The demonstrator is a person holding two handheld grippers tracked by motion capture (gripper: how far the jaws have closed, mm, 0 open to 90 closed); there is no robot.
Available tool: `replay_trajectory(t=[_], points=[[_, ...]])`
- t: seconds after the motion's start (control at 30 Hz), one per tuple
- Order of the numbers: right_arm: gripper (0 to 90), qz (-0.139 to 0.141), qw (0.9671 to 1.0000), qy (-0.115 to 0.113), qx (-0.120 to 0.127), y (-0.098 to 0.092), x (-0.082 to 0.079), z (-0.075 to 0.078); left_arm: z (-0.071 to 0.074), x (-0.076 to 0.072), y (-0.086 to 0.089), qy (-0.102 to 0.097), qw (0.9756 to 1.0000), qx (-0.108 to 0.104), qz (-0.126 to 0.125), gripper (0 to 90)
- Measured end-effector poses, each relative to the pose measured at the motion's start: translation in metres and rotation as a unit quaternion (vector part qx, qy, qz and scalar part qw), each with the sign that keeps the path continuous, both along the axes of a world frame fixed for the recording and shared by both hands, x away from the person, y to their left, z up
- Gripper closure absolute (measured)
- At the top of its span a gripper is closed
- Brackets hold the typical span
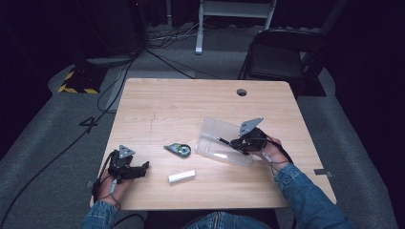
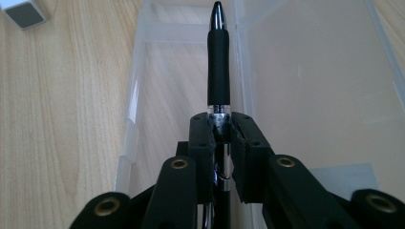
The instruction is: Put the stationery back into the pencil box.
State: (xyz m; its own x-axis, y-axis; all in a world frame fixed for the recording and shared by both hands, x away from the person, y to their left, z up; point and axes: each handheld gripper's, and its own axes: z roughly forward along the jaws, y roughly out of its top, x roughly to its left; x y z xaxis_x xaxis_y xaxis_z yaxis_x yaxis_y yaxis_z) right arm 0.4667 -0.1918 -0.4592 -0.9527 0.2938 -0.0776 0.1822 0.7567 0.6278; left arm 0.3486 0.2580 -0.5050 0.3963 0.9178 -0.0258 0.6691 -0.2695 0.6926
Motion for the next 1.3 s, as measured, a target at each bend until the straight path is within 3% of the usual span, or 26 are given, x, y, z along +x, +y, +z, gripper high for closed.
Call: replay_trajectory(t=[0.9, 1.03, 1.3], points=[[78.7, -0.004, 0.9992, -0.019, -0.034, 0.0081, -0.0011, -0.0084, 0.0, 0.0, 0.0, 0.0, 1.0, 0.0, 0.0, 15.2], [65.2, -0.016, 0.9989, -0.033, -0.028, 0.0086, -0.0022, -0.0064, 0.0, 0.0, 0.0, 0.0, 1.0, 0.0, 0.0, 15.2], [64.5, -0.017, 0.999, -0.035, -0.021, 0.0074, -0.0059, -0.0028, 0.0, 0.0, 0.0, 0.0, 1.0, 0.0, 0.0, 15.2]])
